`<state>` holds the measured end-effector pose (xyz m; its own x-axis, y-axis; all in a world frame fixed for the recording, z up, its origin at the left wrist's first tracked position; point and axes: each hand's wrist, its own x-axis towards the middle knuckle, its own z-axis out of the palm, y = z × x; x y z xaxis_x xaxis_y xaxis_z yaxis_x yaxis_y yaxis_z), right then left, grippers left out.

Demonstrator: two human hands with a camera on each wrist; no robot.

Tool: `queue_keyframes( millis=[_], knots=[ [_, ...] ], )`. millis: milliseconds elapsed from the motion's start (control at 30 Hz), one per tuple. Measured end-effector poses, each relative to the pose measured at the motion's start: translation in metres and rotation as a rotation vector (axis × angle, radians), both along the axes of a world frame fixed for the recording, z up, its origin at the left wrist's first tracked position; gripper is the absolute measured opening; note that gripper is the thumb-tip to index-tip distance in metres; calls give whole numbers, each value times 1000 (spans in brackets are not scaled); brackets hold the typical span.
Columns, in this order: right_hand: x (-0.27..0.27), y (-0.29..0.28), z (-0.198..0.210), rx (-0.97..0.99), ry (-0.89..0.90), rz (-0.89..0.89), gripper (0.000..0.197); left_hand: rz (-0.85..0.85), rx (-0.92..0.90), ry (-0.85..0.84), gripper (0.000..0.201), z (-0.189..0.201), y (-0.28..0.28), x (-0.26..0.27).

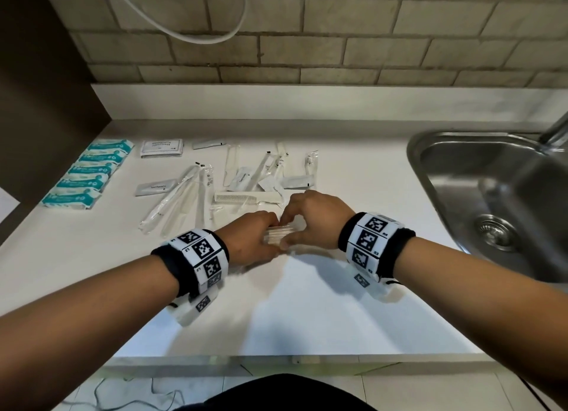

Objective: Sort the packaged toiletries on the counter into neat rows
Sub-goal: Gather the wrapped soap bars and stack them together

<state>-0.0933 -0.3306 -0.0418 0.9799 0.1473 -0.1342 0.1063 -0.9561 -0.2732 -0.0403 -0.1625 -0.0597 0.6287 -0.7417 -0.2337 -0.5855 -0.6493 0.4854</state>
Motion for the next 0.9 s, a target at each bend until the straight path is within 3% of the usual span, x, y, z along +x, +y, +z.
queue_keyframes(
  millis=[167, 400, 533, 633, 700, 767, 833, 900],
  knots=[
    [5, 2, -4, 90, 33, -32, 17, 44, -2, 28, 35, -2, 1, 2],
    [14, 1, -5, 160, 59, -36, 13, 5, -15, -10, 45, 0, 1, 4],
    [16, 1, -6, 181, 73, 13, 10, -27, -8, -4, 40, 3, 2, 5],
    [15, -1, -8, 178, 53, 72, 17, -30, 12, 22, 30, 2, 3, 6],
    [12, -1, -8, 140, 83, 67, 40, -20, 8, 33, 18, 1, 3, 5],
    [8, -1, -10, 65, 134, 29, 59, -33, 2, 22, 23, -1, 3, 6],
    [4, 0, -15, -21, 135, 3, 55, -49, 9, 5, 21, -1, 3, 6],
    [2, 3, -17, -68, 135, 5, 36, -82, 57, -17, 21, -2, 2, 7]
  ],
)
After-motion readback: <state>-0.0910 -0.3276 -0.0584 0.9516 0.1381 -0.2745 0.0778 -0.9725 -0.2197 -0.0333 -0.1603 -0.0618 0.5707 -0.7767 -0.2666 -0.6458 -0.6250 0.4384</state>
